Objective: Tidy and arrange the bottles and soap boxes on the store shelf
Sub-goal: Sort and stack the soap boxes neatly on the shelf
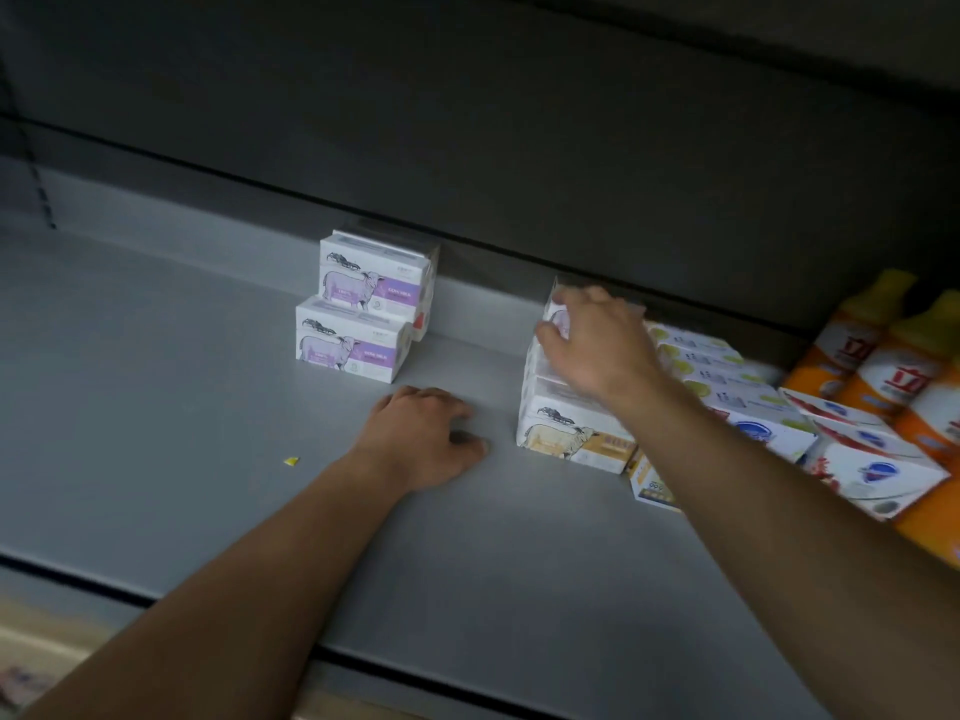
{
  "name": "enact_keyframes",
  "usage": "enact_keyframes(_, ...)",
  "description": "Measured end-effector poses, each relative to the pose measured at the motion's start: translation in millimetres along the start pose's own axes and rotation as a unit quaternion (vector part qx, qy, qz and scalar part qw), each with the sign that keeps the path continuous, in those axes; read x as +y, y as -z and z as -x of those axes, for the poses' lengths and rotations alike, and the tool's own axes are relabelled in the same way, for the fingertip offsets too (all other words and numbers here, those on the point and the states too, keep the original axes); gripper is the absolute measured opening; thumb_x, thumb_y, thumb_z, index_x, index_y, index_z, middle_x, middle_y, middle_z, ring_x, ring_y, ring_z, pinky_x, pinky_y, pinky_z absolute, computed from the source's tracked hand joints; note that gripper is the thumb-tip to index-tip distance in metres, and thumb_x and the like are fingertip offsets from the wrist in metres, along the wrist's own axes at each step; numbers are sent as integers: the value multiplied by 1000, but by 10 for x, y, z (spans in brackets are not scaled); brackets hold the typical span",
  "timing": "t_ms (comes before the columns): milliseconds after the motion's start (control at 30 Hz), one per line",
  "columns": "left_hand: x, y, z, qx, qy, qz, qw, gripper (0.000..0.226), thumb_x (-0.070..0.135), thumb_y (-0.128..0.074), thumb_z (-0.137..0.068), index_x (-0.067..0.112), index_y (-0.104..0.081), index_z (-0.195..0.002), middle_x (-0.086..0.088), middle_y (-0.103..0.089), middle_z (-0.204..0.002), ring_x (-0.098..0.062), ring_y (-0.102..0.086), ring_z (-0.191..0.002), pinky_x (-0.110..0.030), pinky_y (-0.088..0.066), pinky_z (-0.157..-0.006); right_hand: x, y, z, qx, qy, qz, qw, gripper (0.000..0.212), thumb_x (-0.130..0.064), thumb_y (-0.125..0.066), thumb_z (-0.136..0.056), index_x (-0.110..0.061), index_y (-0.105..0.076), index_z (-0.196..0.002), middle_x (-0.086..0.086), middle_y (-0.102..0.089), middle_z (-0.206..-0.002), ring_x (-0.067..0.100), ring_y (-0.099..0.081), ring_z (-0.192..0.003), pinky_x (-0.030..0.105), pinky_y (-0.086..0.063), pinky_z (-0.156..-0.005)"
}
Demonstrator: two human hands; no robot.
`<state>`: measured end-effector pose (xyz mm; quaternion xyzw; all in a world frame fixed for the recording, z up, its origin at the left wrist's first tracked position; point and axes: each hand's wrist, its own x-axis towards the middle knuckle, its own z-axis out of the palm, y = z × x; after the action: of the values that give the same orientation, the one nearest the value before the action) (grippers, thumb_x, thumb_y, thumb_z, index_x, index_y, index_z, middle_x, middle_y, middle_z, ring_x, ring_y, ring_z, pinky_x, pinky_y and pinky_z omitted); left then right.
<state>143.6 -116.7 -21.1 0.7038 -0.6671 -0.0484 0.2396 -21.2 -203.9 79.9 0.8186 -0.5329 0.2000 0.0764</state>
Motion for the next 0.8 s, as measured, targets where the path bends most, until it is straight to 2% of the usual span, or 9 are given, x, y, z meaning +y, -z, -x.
enact_keyframes(67,2,26,9,3,1,28,1000,48,49,-60,-84,30,-60,-128,3,-57,-136,-19,-49,-128,-32,-36,-109,-79,-111,345,24,6,-44,999,46,-40,-50,-92,-20,-54,-133,7,-55,-133,32,-49,-120,38,-40,-97)
enact_keyframes(167,0,75,48,33,14,93,995,40,40,-66,-82,24,-65,-119,-3,-65,-120,-21,-60,-112,-25,-45,-96,-82,-316,738,35,-5,-18,999,51,-41,-52,-88,-21,-52,-135,4,-55,-132,31,-48,-118,38,-34,-103)
enact_keyframes(367,-75,216,95,185,59,137,971,29,28,-69,-82,19,-69,-109,-3,-67,-106,-21,-62,-97,-24,-43,-81,-66,-534,891,54,-12,29,998,58,-44,-50,-83,-22,-46,-137,-2,-49,-134,27,-41,-122,39,-21,-109)
enact_keyframes(433,-112,301,77,239,82,144,957,30,27,-70,-82,17,-68,-110,-6,-67,-109,-23,-62,-98,-25,-43,-81,-62,-551,884,60,-14,25,998,58,-45,-50,-82,-22,-48,-134,-2,-50,-132,28,-42,-121,40,-16,-110)
enact_keyframes(533,-206,444,9,294,119,130,939,38,26,-71,-82,15,-65,-118,-12,-59,-122,-28,-57,-110,-26,-39,-91,-35,-549,884,59,-11,20,998,60,-47,-51,-82,-23,-46,-137,-4,-48,-134,27,-40,-125,41,-5,-112)
enact_keyframes(600,-315,545,-67,307,166,156,924,47,28,-72,-81,13,-59,-124,-13,-52,-129,-29,-52,-116,-27,-36,-99,-26,-544,873,60,-12,9,998,60,-48,-50,-83,-24,-47,-137,-4,-48,-133,27,-39,-126,42,-4,-112)
enact_keyframes(700,-519,649,-215,283,256,221,898,66,33,-76,-78,11,-47,-134,-13,-46,-136,-29,-51,-120,-37,-41,-105,-35,-532,847,52,-20,-4,998,59,-52,-51,-84,-25,-48,-136,-3,-49,-133,27,-38,-127,43,-3,-111)
enact_keyframes(767,-620,669,-320,241,290,267,887,83,31,-81,-75,10,-36,-142,-13,-46,-139,-29,-54,-119,-41,-44,-104,-34,-522,845,50,-20,-5,999,59,-52,-51,-84,-24,-48,-136,-3,-49,-133,28,-38,-127,44,-5,-112)
enact_keyframes(800,-657,663,-368,221,295,295,882,92,28,-84,-73,10,-29,-145,-12,-47,-136,-30,-58,-113,-41,-49,-97,-28,-520,849,51,-19,-4,999,59,-52,-51,-84,-24,-48,-135,-3,-49,-133,28,-39,-127,45,-7,-112)
